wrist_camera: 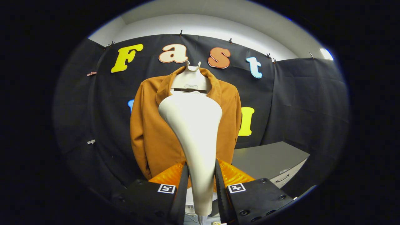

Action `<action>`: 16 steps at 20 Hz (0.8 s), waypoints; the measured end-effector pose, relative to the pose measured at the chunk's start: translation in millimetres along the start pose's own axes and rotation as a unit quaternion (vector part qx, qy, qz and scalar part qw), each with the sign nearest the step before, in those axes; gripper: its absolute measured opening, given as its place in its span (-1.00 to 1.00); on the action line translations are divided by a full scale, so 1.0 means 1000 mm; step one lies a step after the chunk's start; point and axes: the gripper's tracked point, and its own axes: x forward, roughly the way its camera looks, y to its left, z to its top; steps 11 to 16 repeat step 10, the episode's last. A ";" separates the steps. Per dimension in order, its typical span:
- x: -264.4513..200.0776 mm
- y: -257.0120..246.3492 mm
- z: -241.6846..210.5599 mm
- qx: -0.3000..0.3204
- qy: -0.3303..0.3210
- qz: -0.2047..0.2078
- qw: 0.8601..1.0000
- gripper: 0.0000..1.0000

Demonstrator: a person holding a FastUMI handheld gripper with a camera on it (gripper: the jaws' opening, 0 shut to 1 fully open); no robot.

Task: Iron the clothes twice with a garment steamer, once on the left side and once on the right side.

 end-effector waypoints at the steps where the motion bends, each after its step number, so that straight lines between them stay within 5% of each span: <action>1: 0.001 0.001 0.002 0.001 -0.003 0.004 1.000 -0.08; 16: 0.003 0.004 0.013 -0.003 -0.019 0.021 1.000 -0.09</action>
